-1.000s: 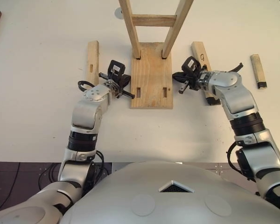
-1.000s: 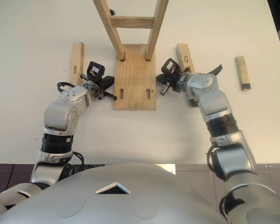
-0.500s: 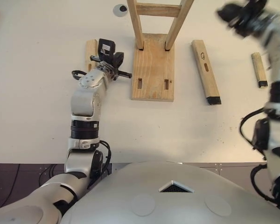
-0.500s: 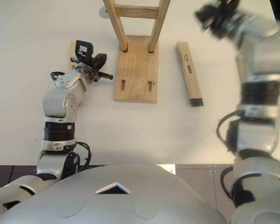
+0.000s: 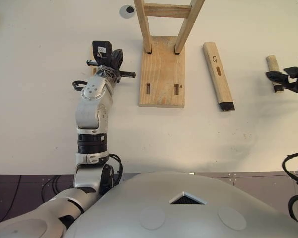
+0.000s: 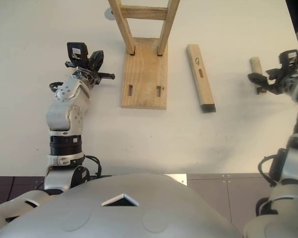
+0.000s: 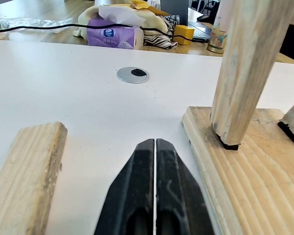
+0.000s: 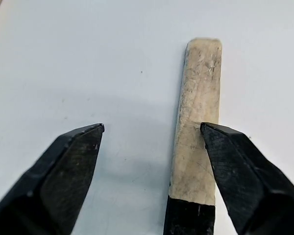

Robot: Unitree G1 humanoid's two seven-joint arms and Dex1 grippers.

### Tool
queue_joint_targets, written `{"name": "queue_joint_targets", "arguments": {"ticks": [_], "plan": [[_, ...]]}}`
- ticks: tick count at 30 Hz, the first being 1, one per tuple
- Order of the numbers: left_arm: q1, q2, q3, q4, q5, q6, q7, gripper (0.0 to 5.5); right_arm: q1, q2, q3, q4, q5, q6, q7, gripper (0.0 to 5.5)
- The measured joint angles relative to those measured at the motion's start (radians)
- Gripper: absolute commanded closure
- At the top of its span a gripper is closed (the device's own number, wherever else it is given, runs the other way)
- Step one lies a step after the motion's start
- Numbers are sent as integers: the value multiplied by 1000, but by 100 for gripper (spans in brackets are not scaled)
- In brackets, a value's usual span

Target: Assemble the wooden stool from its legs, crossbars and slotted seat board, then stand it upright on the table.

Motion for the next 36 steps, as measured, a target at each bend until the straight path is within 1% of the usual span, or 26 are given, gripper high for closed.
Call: {"name": "queue_joint_targets", "arguments": {"ticks": [3, 6, 11, 12, 14, 18, 23, 24, 26, 27, 31, 32, 33, 36], "plan": [[-8, 8, -8, 0, 0, 0, -9, 550, -9, 2, -1, 75, -10, -77, -21, 243], [-16, 23, -9, 0, 0, 1, -16, 550, -7, 0, -4, 122, -9, -121, -16, 312], [-20, 26, -6, -1, 0, -1, -10, 550, -25, -1, -8, 131, -6, -112, 11, 386], [-22, 25, -5, -1, 0, -3, -8, 550, -29, -2, -6, 131, -7, -110, 17, 386], [-24, 19, -5, -1, 0, -17, 0, 550, -48, -3, -4, 137, -10, -96, 17, 361], [-25, 10, -4, -1, 0, -22, 9, 550, -90, -4, -4, 182, -31, -97, -32, 303], [-25, 9, -6, 0, 0, -22, 11, 550, -108, -5, 1, 235, -55, -119, -40, 222], [-26, 9, -6, 0, 0, -22, 11, 550, -107, -6, 2, 244, -59, -120, -35, 216], [-28, 9, -7, 0, 0, -22, 9, 550, -104, -19, 20, 258, -59, -123, -5, 241], [-28, 9, -7, 1, 0, -23, 6, 550, -97, -34, 26, 265, -59, -123, 13, 264], [-29, 12, -8, 1, 0, -26, 2, 550, -69, -38, 27, 267, -51, -133, 44, 324], [-30, 12, -7, 1, 1, -47, 4, 550, -62, -37, 27, 266, -49, -138, 44, 331], [-31, 11, -4, 4, 3, -76, 8, 550, -58, -36, 28, 266, -49, -145, 44, 351], [-66, -32, 55, 0, -48, -132, 34, 550, -45, -34, 35, 265, -50, -183, 42, 393]]}}
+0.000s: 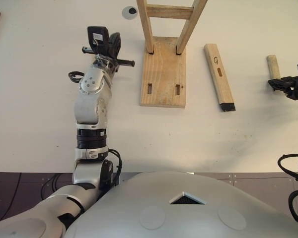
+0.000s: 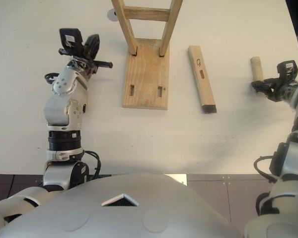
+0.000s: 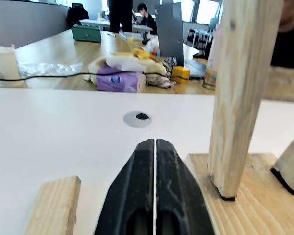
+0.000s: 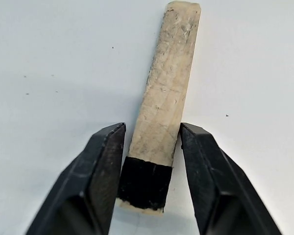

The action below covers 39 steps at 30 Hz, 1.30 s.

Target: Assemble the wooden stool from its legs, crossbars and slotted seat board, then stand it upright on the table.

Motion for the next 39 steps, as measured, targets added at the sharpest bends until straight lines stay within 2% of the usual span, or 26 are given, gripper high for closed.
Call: {"name": "queue_joint_targets", "arguments": {"ticks": [2, 5, 9, 12, 15, 18, 23, 28, 31, 39], "plan": [[-16, -35, 52, -9, -68, 28, 23, 550, 14, 3, 3, -12, 1, -26, 1, 417], [-16, -45, 91, -22, -125, 52, 30, 550, 40, 6, -1, -38, 3, -73, -12, 421], [-32, -37, 102, -86, -189, 47, -9, 488, 57, 81, -57, -85, 23, -239, -149, 421], [-53, -32, 91, -191, -307, 76, -93, 446, 39, 125, -98, -296, 43, -423, -250, 421], [-64, -25, 83, -269, -409, 103, -159, 402, 13, 163, -111, -575, 67, -498, -313, 421], [-102, -7, 78, -322, -494, 136, -193, 359, 10, 253, -58, -841, 155, -454, -325, 421], [-220, 73, 81, -373, -708, 270, -239, 288, 14, 360, 87, -1270, 364, -266, -289, 421], [-302, 117, 84, -366, -918, 405, -221, 285, 110, 407, 226, -1394, 343, -221, -285, 421], [-327, 126, 80, -334, -988, 442, -193, 285, 132, 466, 267, -1412, 286, -214, -331, 421], [-359, 125, 96, -260, -1044, 443, -75, 413, 179, 553, 264, -1418, 152, -219, -486, 421]]}}
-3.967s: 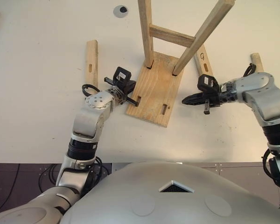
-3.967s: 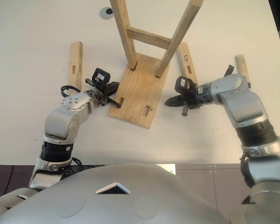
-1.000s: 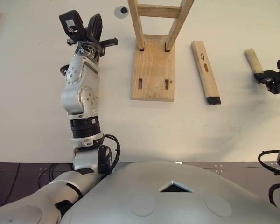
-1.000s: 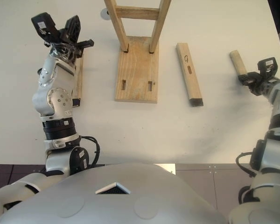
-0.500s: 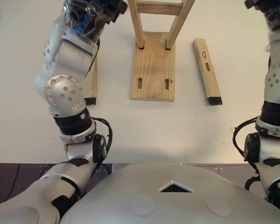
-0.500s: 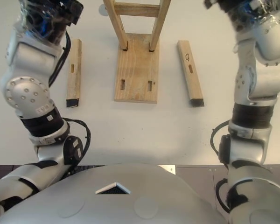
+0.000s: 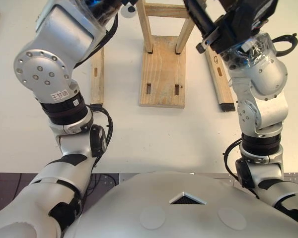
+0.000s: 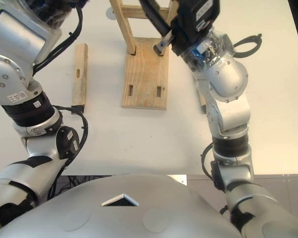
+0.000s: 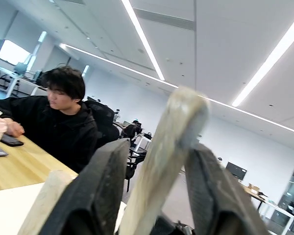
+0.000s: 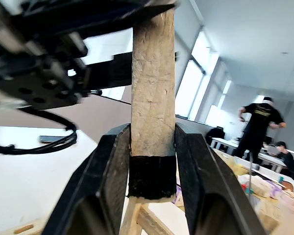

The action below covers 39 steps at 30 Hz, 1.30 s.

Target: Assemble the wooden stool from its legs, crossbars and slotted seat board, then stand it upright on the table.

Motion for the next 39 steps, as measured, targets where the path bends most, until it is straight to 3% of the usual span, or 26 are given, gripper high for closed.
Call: {"name": "queue_joint_targets", "arguments": {"ticks": [6, 9, 10, 16, 21, 24, 28, 31, 39], "plan": [[-4, 14, -1, 20, 19, -15, -1, 503, 12, 0, 5, 0, -44, 0, -13, 421], [-4, 27, -5, 36, 52, -29, -23, 511, 10, -3, 13, 4, -46, -1, -8, 421], [-4, 31, -7, 39, 64, -32, -35, 512, 9, -4, 14, 5, -45, 5, -4, 383], [-10, 90, 38, 104, 178, -119, -79, 513, 52, -7, 88, 35, -54, 164, 32, 280], [6, 236, 113, 222, 356, -193, -59, 513, 144, -5, 13, 66, -88, 327, -63, 371], [236, 271, 149, 181, 501, -231, 8, 513, 151, -1, -91, 72, -107, 314, -129, 426], [541, 178, 160, 118, 644, -381, 54, 513, 134, 20, -198, 103, -105, 246, -202, 498], [599, 105, 158, 113, 691, -494, 55, 513, 129, 37, -210, 131, -103, 202, -200, 550], [638, -64, 161, 117, 690, -648, 75, 513, 70, 29, -212, 255, -104, 126, -113, 550]]}}
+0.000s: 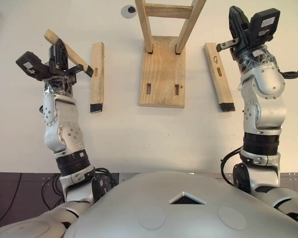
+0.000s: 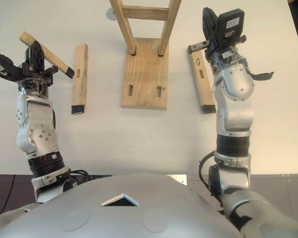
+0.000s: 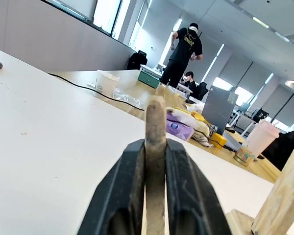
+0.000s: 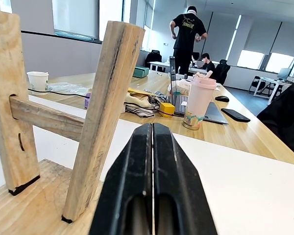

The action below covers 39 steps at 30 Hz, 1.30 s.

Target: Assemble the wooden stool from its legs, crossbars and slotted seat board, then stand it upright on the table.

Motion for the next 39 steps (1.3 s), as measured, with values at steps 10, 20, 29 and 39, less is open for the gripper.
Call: {"name": "queue_joint_targets", "arguments": {"ticks": [10, 20, 29, 39], "plan": [[-96, -99, 9, 294, 32, -244, -34, 513, -65, -3, -9, 102, -1, -41, 74, 550], [-126, -101, 3, 386, 88, -360, -50, 513, -70, -2, -10, 137, -6, -69, 95, 550], [-53, -75, -79, 580, 385, -775, -46, 513, -83, -3, 1, 153, -6, -113, 146, 550], [39, -41, -92, 648, 474, -975, -10, 513, -83, 0, 8, 163, -5, -127, 185, 550]]}}
